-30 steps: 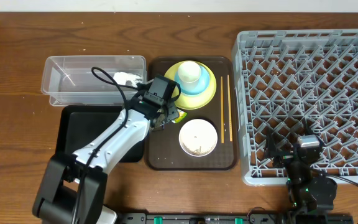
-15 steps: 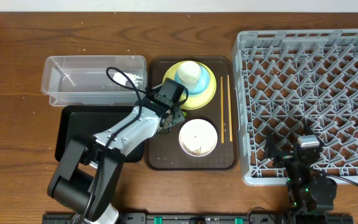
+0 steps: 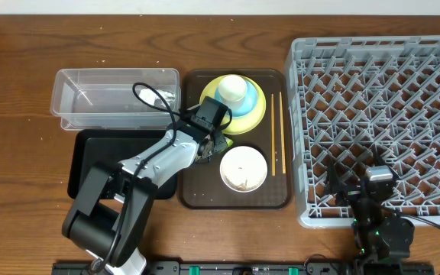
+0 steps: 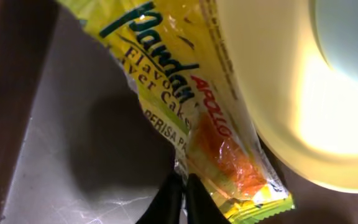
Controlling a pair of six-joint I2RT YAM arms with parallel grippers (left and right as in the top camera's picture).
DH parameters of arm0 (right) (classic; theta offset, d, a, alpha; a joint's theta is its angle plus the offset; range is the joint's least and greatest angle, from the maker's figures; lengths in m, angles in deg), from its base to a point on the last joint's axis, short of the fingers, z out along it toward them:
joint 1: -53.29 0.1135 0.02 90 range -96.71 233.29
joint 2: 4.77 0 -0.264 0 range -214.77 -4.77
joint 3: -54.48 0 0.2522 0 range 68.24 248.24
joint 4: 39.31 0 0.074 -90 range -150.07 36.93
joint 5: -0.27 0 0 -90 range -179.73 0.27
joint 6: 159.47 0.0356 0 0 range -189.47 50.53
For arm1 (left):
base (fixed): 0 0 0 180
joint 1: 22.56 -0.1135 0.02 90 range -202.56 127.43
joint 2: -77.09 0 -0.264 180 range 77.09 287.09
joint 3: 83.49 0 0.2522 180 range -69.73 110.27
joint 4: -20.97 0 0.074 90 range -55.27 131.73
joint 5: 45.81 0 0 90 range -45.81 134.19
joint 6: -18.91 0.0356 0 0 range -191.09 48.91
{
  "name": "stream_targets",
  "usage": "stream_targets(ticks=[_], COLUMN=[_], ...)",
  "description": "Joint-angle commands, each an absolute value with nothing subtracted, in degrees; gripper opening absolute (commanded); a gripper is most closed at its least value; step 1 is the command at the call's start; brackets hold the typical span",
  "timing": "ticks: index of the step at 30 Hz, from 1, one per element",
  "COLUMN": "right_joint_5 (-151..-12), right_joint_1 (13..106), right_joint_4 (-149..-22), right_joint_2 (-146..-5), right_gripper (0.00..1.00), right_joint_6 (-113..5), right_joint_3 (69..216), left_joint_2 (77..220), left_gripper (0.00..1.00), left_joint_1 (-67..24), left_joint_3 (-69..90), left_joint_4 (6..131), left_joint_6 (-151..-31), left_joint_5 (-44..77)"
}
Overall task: Sort waste into correct bins and load items into the dishwasher rack
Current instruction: 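Move the left gripper back and grasp the green Pandan cake wrapper, then carry the wrapper with the left gripper and release it into the clear bin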
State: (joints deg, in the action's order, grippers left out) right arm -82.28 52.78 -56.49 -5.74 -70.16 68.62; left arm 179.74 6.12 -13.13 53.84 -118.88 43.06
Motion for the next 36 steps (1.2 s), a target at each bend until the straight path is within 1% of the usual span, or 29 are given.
stream_targets(ticks=[1,8,15,19,23,26,32,36], right_joint_5=[-82.44,-82.44,-82.44,-82.42,-82.44,-82.42,-82.44,-82.42], right_joint_1=[53.37,53.37,53.37,53.37,53.37,53.37,53.37,53.37], right_joint_4=[-56.71,-56.71,-56.71,-56.71,-56.71,-56.71,-56.71,-56.71], right_joint_2=[-5.67,-5.67,-5.67,-5.67,-5.67,-5.67,-5.67,-5.67], right_gripper=[0.99,0.99,0.99,0.99,0.99,0.99,0.99,0.99], right_joint_6=[-70.64,-70.62,-70.62,-70.62,-70.62,-70.62,-70.62,-70.62], right_joint_3=[68.56,68.56,68.56,68.56,68.56,68.56,68.56,68.56], left_joint_2=[180.07,173.79,160.44,153.25,148.79,148.61,153.05,157.29], left_gripper=[0.06,0.06,0.06,0.06,0.06,0.06,0.06,0.06], left_joint_1=[6.23,6.23,5.88,3.76,-1.79,-7.06,-17.64,-21.09], left_joint_3=[-13.76,-13.72,-13.68,-13.68,-13.68,-13.68,-13.68,-13.68], left_joint_4=[53.93,55.87,57.71,57.78,57.78,57.49,53.51,50.78], left_joint_6=[-118.55,-118.33,-118.31,-118.31,-118.29,-118.33,-118.33,-118.31], left_joint_5=[43.37,43.39,43.83,45.75,48.88,50.49,50.45,50.45])
